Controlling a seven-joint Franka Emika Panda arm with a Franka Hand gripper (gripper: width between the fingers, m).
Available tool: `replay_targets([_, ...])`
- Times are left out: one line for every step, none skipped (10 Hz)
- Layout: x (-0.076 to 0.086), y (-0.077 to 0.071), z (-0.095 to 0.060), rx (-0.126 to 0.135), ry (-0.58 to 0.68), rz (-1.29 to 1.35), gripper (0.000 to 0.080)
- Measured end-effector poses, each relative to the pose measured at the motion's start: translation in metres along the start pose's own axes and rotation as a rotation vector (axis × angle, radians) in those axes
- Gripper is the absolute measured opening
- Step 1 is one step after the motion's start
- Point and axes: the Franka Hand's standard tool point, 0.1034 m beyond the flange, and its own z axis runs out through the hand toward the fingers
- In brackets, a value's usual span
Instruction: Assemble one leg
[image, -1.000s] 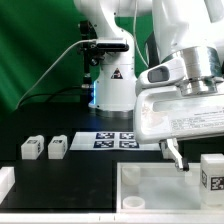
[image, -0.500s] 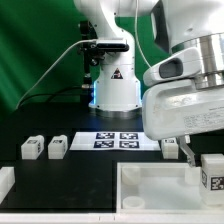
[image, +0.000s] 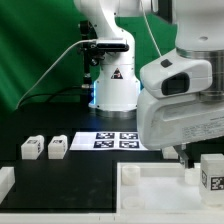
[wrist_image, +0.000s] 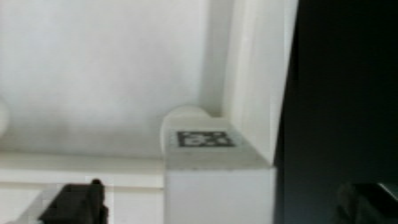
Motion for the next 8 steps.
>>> replay_targets([-0.0002, 0.0005, 0.0039, -0.003, 0.02, 0.002, 0.0649])
replay_targets([-0.0009, 0.0007, 0.0051, -0.003, 0.019, 0.003, 0.0649])
replay_targets([-0.001, 0.001, 0.0055, -0.003, 0.018, 0.003, 0.0493])
replay_targets([-0.001, 0.0011, 0.0057, -0.003, 0.018, 0.003, 0.0493])
replay_targets([-0.001, 0.0011, 0.0058, -0.003, 0.018, 0.003, 0.0358])
replay_targets([-0.0008, 0.0016, 0.0056, -0.002, 0.019, 0.016, 0.0358])
replay_targets([-0.0008, 0.0015, 0.0056, -0.002, 0.019, 0.039, 0.0292])
replay_targets([-0.0007, 0.0017, 0.0056, -0.002, 0.019, 0.039, 0.0292])
